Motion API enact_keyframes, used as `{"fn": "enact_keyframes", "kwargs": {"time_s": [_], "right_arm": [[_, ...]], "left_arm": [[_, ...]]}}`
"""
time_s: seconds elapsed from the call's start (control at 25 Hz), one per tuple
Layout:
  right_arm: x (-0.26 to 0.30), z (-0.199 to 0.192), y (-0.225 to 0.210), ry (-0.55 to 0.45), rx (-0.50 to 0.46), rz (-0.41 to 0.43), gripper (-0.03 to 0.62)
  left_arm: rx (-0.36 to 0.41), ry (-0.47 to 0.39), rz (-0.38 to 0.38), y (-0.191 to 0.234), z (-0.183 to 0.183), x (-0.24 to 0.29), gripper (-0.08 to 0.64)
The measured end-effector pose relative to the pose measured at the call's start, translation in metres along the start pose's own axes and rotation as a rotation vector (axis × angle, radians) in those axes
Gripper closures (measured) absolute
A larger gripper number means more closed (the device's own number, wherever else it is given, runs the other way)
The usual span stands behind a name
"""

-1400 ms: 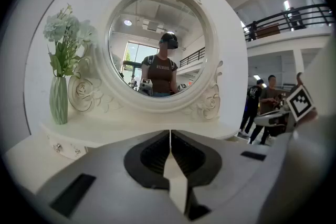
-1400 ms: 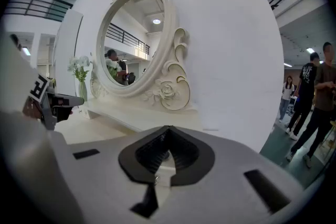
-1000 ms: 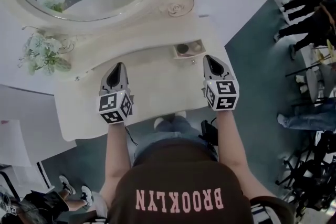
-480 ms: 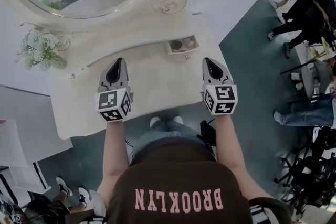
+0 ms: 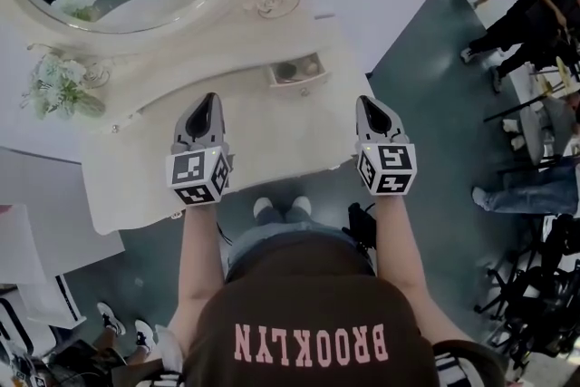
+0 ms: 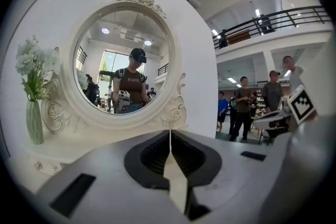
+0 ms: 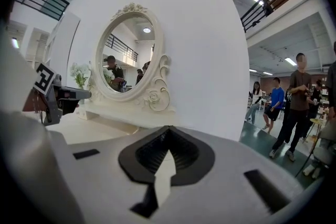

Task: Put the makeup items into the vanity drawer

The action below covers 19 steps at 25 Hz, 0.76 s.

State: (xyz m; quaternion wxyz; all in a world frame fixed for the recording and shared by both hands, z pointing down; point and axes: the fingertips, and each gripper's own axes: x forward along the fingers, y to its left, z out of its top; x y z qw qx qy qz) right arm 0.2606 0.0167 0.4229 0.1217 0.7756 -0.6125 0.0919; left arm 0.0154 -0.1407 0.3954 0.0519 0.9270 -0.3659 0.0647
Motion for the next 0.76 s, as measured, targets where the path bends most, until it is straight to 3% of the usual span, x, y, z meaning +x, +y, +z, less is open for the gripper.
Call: {"fn": "enact_keyframes", "kwargs": {"time_s": [0.32, 0.76], "right_arm": [[-0.014, 0.002, -0.028, -0.029, 0.011, -0.018, 0.595], [-0.013, 0.005, -0.031, -0.058, 0.016, -0.025, 0.595]], "left_arm": [[0.018, -0.011, -0.016, -0.029, 0.005, 0.009, 0.552], [0.047, -0.012, -0.026, -0.032, 0.004, 0.013, 0.554]]}}
